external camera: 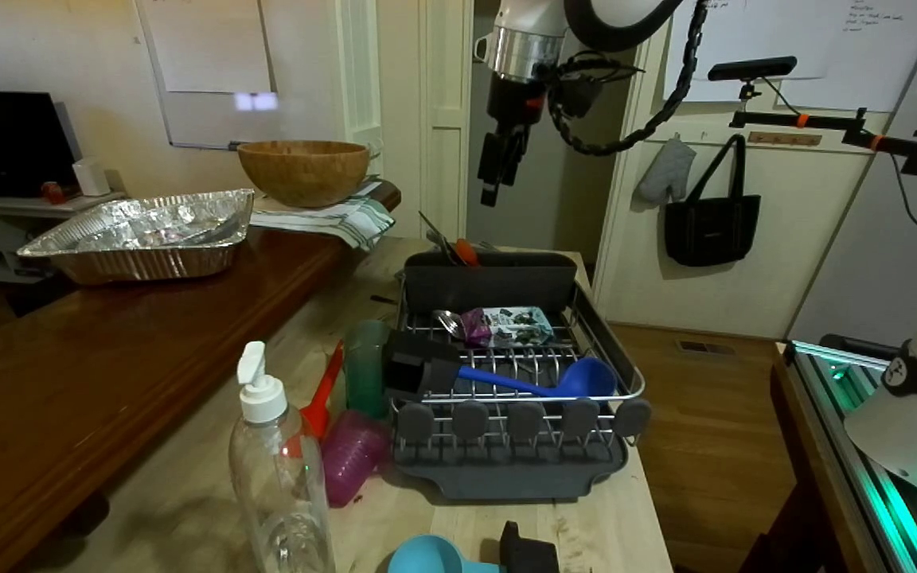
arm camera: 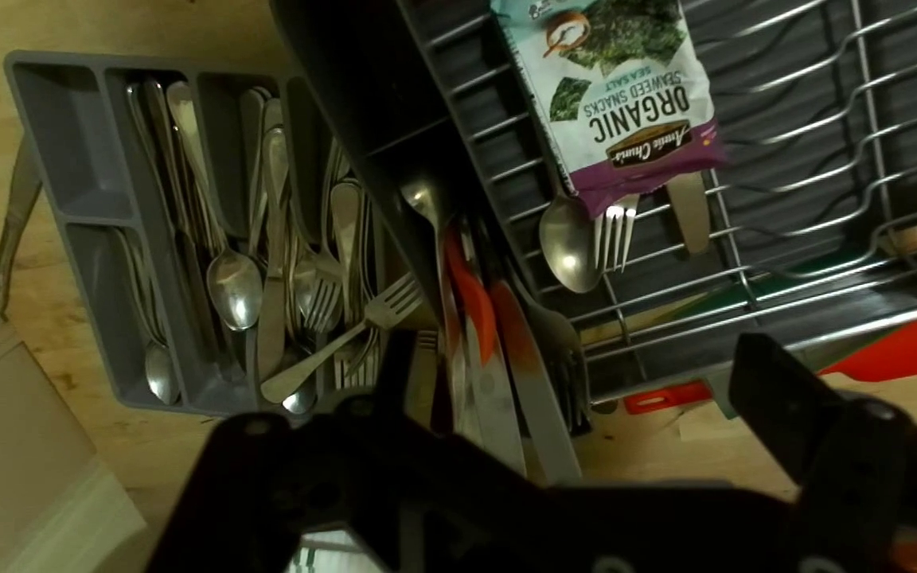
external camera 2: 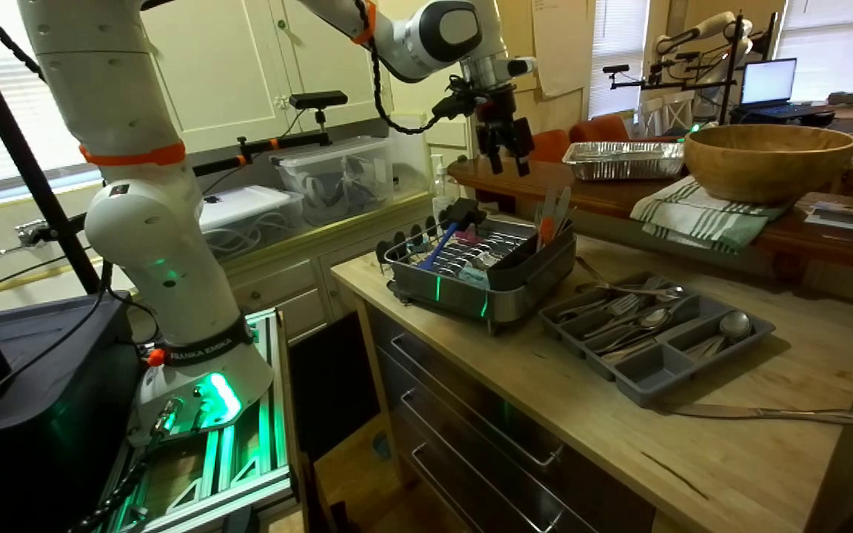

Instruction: Remove the fork, knife and spoon from the dish rack

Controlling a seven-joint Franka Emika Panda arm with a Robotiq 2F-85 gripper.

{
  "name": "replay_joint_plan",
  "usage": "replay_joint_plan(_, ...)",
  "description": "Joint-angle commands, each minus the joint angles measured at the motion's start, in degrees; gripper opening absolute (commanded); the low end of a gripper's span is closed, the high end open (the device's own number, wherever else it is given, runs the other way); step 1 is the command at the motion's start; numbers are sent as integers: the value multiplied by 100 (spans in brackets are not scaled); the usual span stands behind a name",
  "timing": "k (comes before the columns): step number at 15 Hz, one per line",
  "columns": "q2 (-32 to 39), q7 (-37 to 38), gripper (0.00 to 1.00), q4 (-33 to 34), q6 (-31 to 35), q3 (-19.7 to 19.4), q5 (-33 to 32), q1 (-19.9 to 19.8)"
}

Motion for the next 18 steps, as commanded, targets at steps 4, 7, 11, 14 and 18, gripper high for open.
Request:
replay_joint_plan(4,217,552,100,-318,800,-51,-630,115)
replay_joint_plan(7,497,965,100,-366,1260,-106,-1134,187)
replay_joint_plan(11,910,1814,100,-219,1746,-305,-2018,409)
replay_joint_plan(14,847,1650,100,-279,1604,-340,-1896,455)
replay_joint_plan(18,968,1725,100,-230,1841,-390,-1981,493)
